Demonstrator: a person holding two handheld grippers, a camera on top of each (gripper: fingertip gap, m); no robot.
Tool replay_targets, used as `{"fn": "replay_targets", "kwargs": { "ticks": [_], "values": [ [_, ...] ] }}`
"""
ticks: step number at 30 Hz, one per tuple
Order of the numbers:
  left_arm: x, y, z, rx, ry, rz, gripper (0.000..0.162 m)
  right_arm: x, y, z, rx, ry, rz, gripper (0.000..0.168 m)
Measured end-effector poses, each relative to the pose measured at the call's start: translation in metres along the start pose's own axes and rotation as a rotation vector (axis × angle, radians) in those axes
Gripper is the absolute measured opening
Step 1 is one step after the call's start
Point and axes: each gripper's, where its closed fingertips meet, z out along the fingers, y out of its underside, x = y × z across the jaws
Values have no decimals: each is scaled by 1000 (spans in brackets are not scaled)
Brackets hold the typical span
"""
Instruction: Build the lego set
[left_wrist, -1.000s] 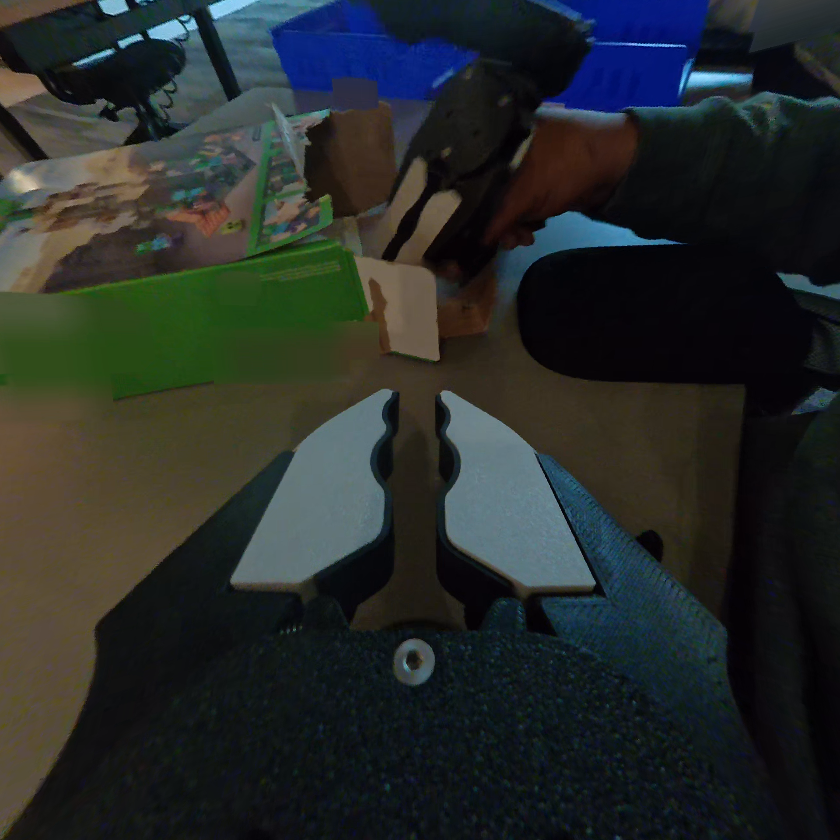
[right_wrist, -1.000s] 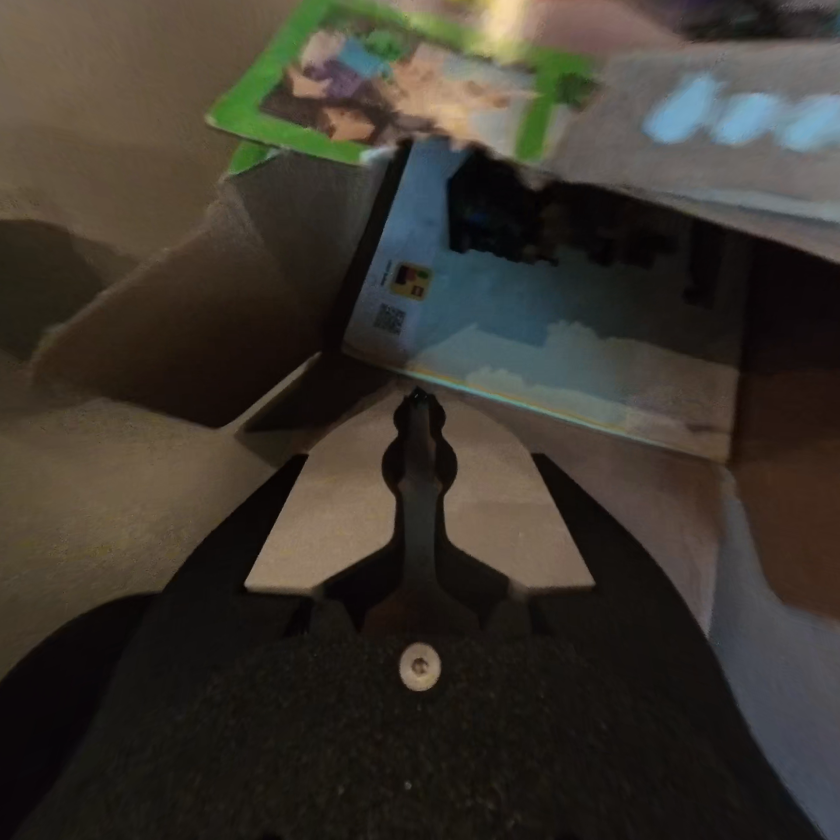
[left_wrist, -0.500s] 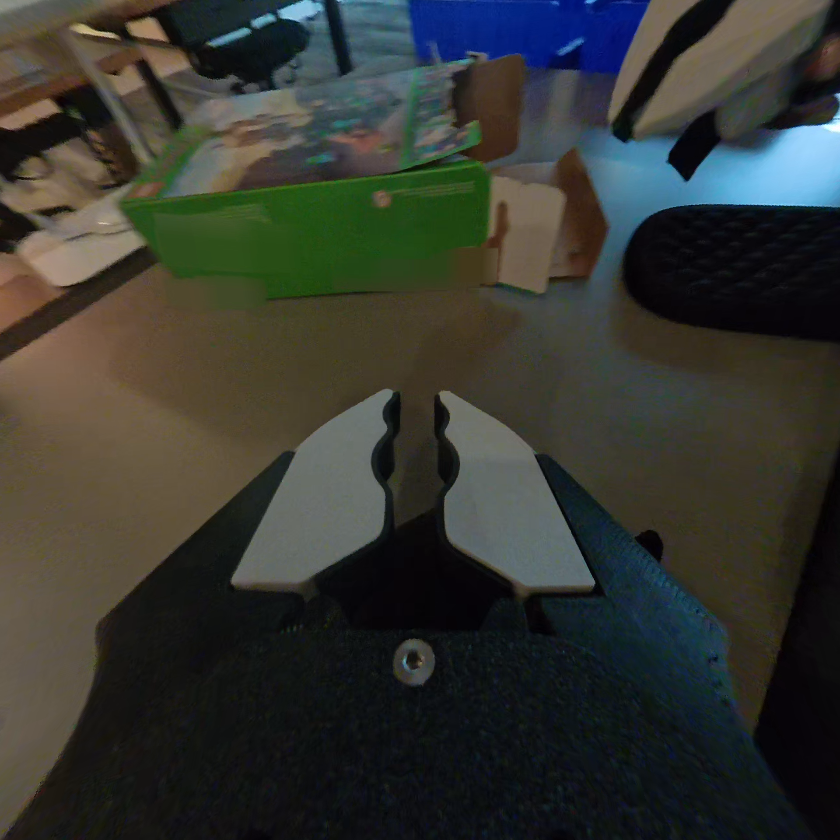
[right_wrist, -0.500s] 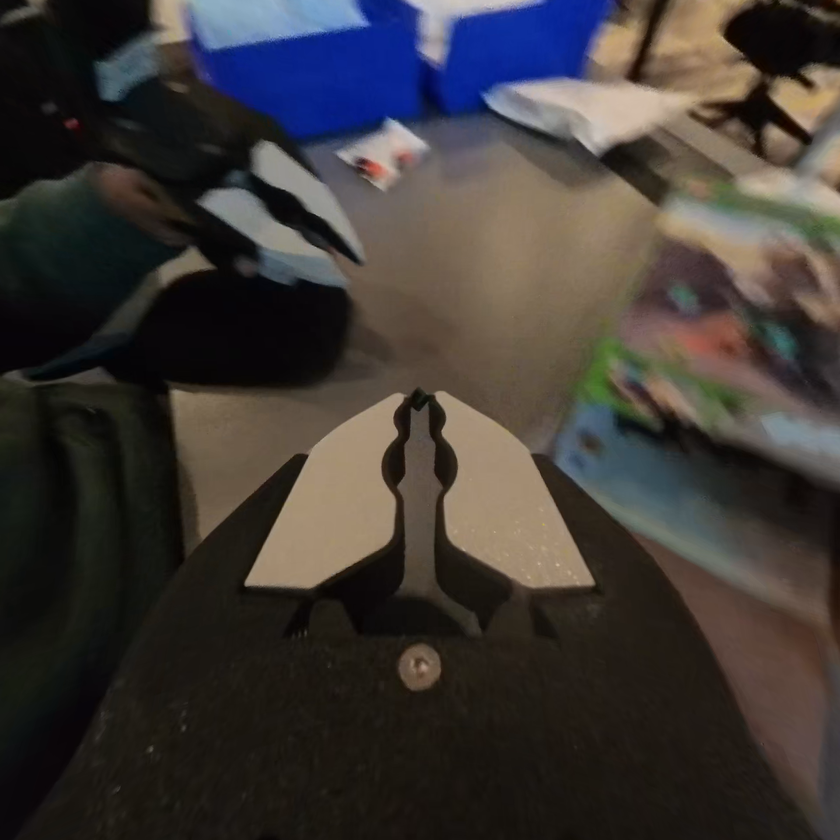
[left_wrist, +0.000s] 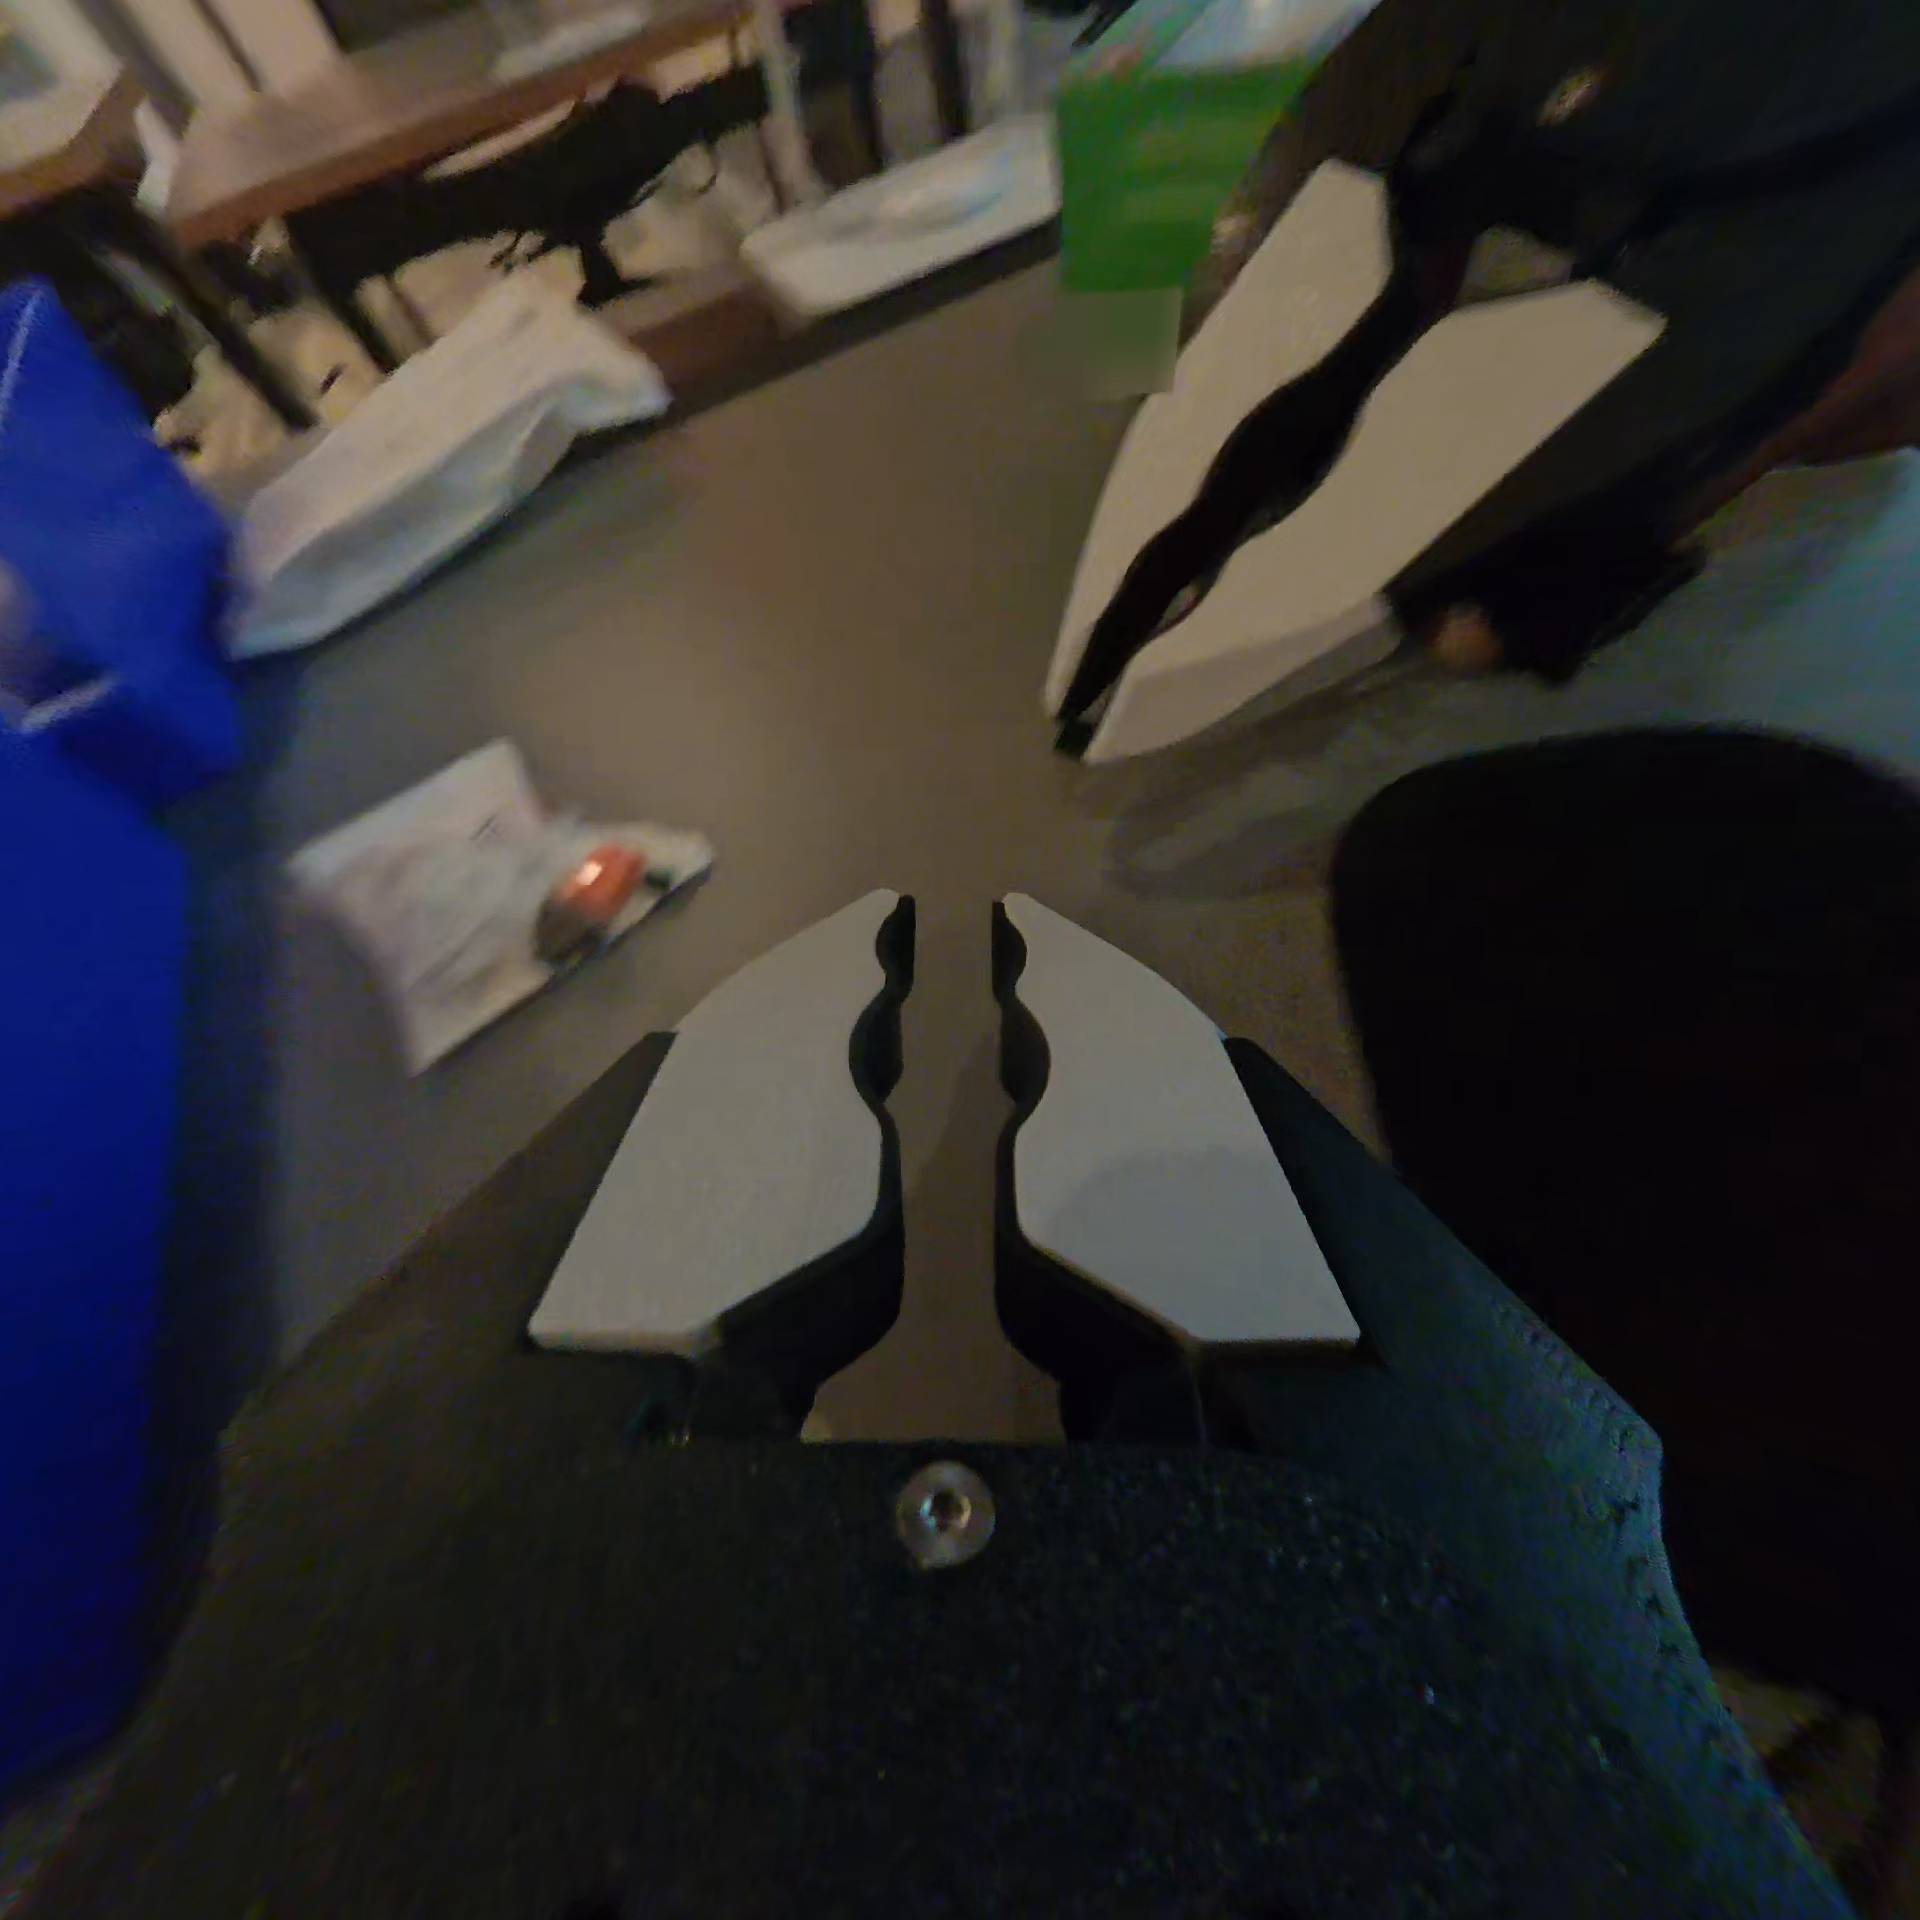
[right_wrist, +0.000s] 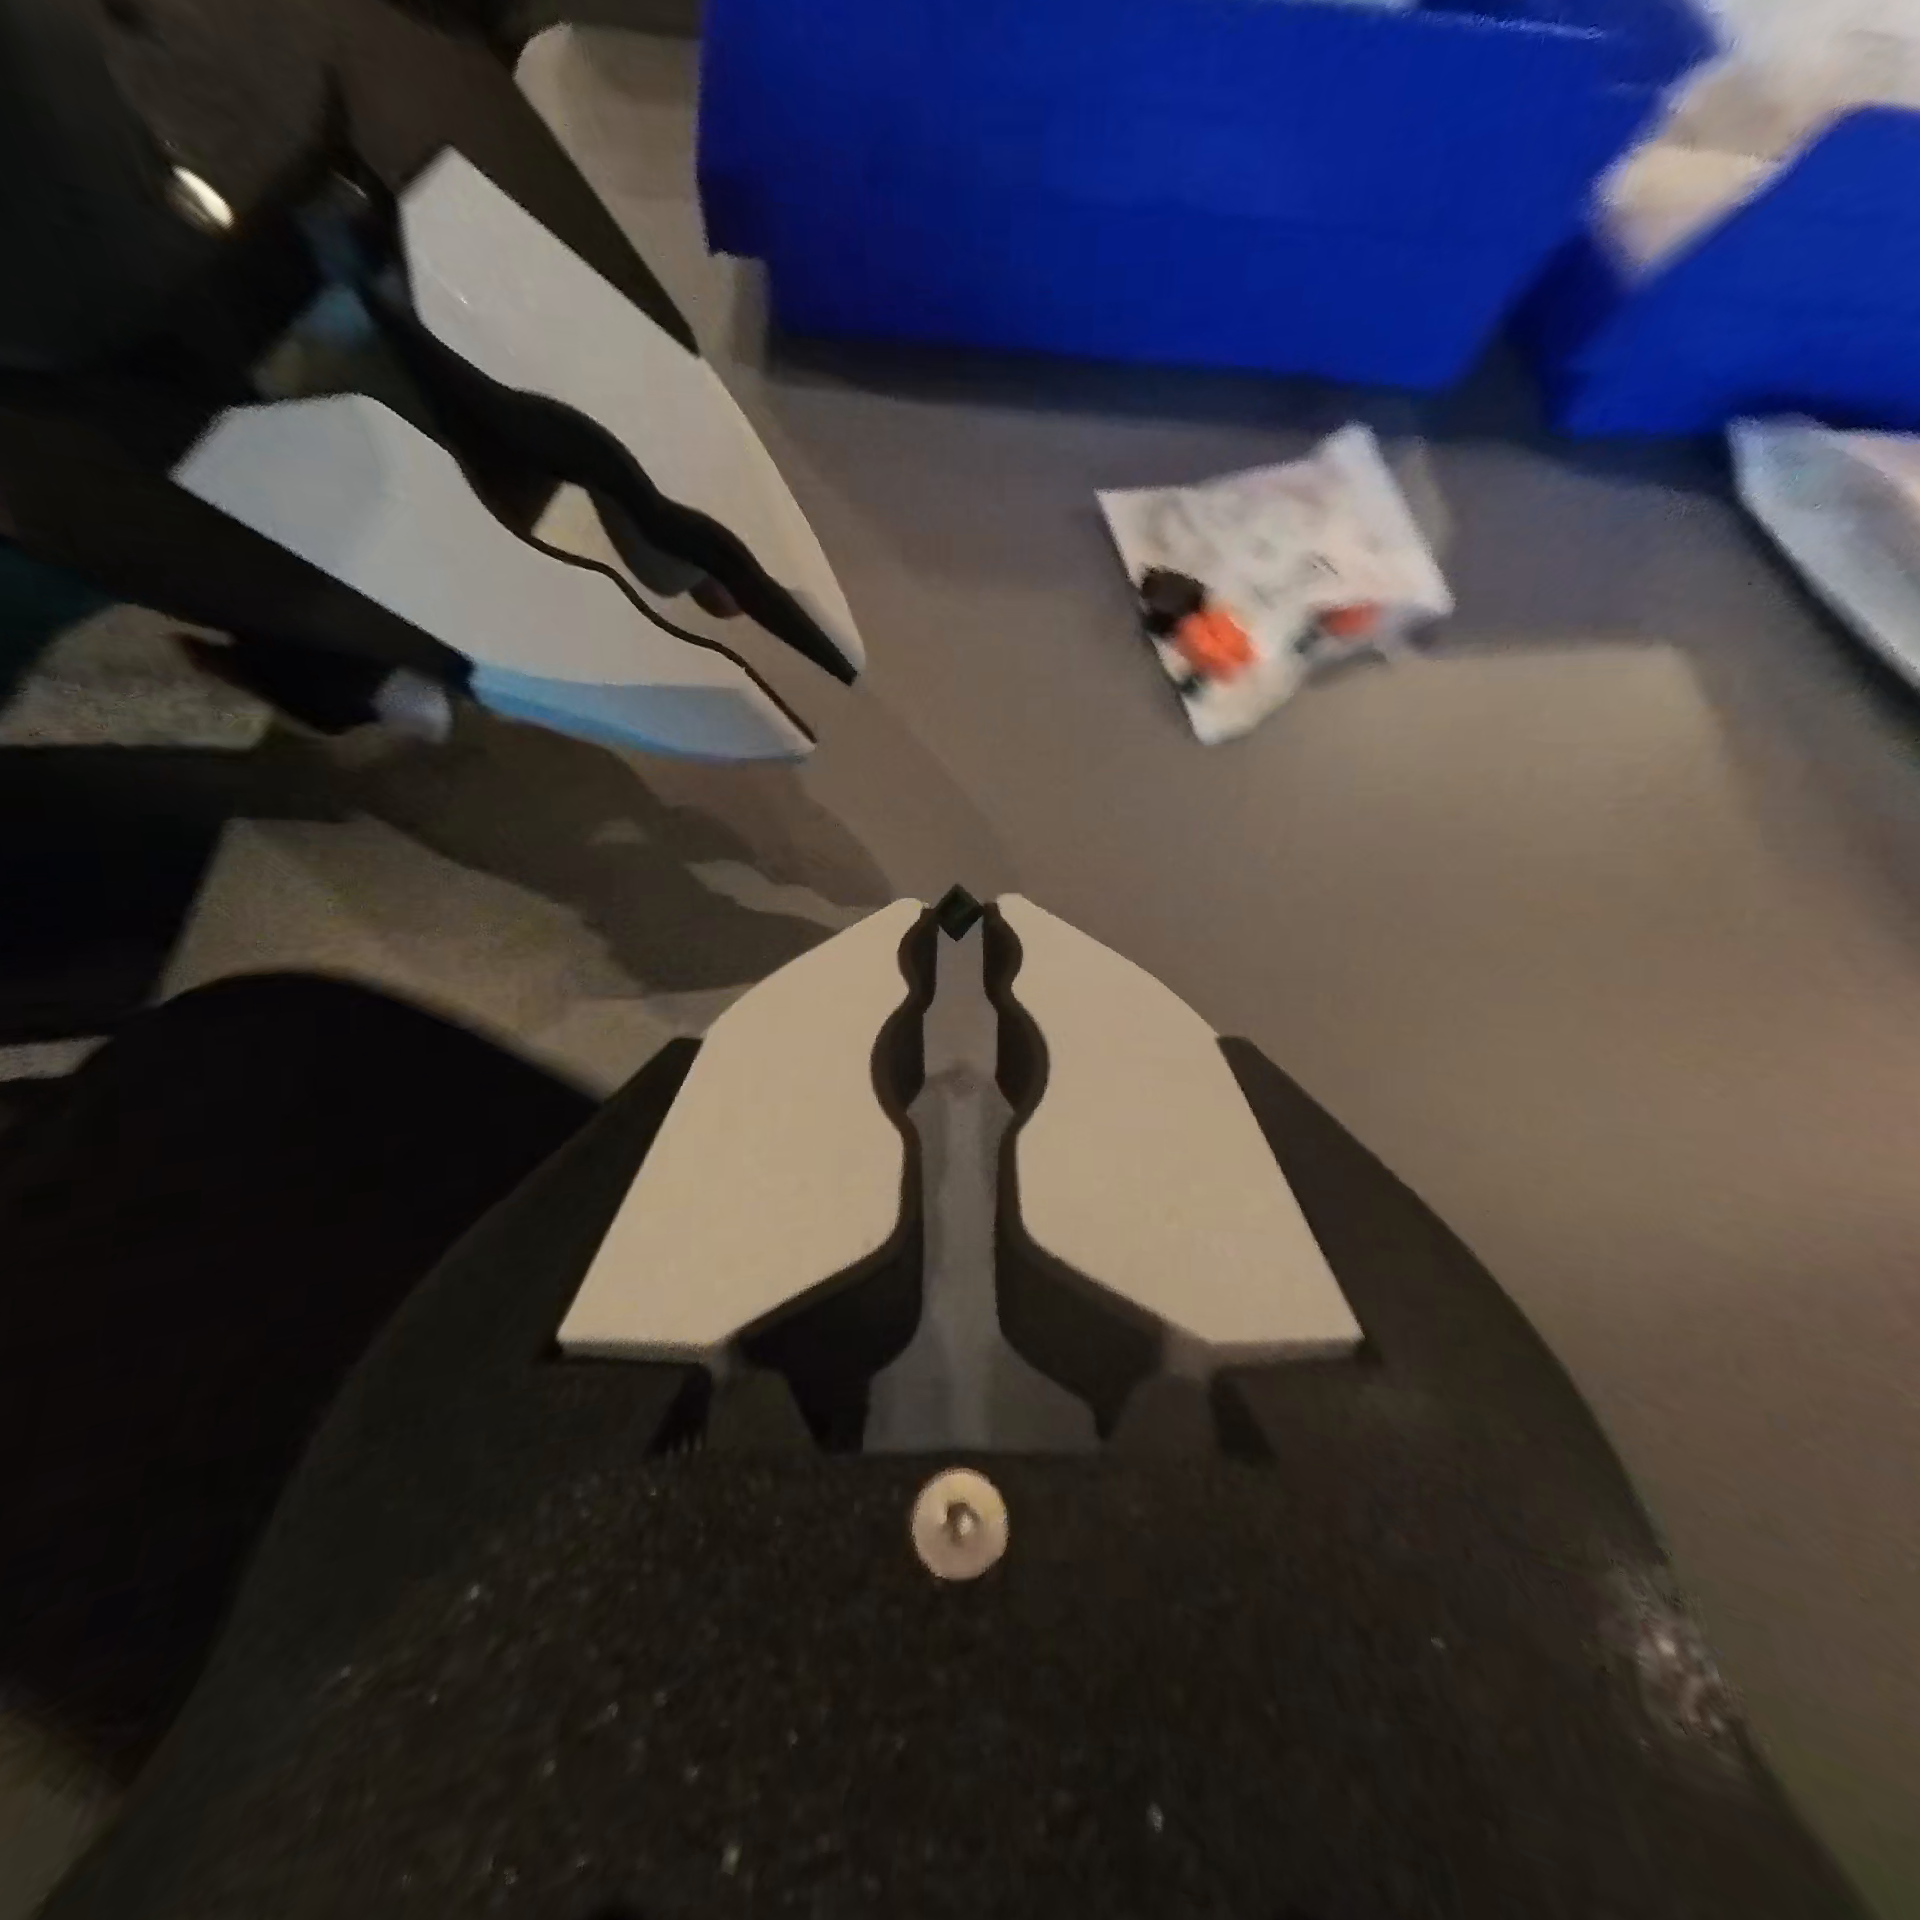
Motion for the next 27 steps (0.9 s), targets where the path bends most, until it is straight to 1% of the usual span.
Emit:
{"fn": "replay_targets", "kwargs": {
  "ticks": [3,5,6,8,10,14,16,18,20,23,25,27],
  "values": [
    [-11,22,-4,-69,-2,1,15,-2,-5,35,7,-37,-39,10],
    [-17,32,-4,-93,-26,8,15,-4,-7,48,10,-64,-32,18],
    [-18,35,-4,-102,-30,8,15,-5,-9,51,17,-76,-32,25],
    [-18,39,-2,-107,-29,1,15,-7,-13,55,42,-104,-27,36],
    [-18,40,0,-112,-29,2,15,-8,-14,53,61,-119,-34,43],
    [-16,38,7,-106,-26,8,15,-14,-12,43,85,-153,-54,48],
    [-15,38,10,-114,-18,12,15,-16,-9,36,74,-147,-60,49],
    [-14,37,12,-117,-11,15,14,-20,-10,23,79,-128,-77,48],
    [-12,37,15,-123,-1,17,14,-27,-12,2,85,-102,-93,47],
    [-6,38,23,-132,31,24,12,-45,-16,-41,107,-62,-110,42],
    [-2,39,29,-149,55,28,0,-57,-15,-74,124,-37,-122,40],
    [-2,39,35,-166,60,28,0,-65,-9,-107,138,-6,-125,40]
  ]
}}
